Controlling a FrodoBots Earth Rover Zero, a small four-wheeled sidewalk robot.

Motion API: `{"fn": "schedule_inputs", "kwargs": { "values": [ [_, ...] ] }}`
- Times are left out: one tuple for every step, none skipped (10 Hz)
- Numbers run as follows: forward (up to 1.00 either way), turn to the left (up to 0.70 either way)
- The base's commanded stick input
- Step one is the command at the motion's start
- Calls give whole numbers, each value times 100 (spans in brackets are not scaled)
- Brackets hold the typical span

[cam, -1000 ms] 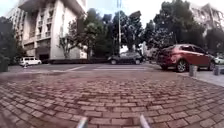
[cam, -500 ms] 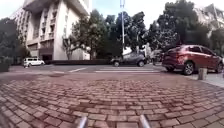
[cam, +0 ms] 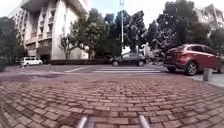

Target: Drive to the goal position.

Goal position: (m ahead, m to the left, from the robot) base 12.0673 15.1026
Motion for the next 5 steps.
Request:
{"fn": "schedule_inputs", "kwargs": {
  "values": [
    [70, 0],
    [70, 0],
    [70, 0],
    [70, 0],
    [70, 11]
  ]
}}
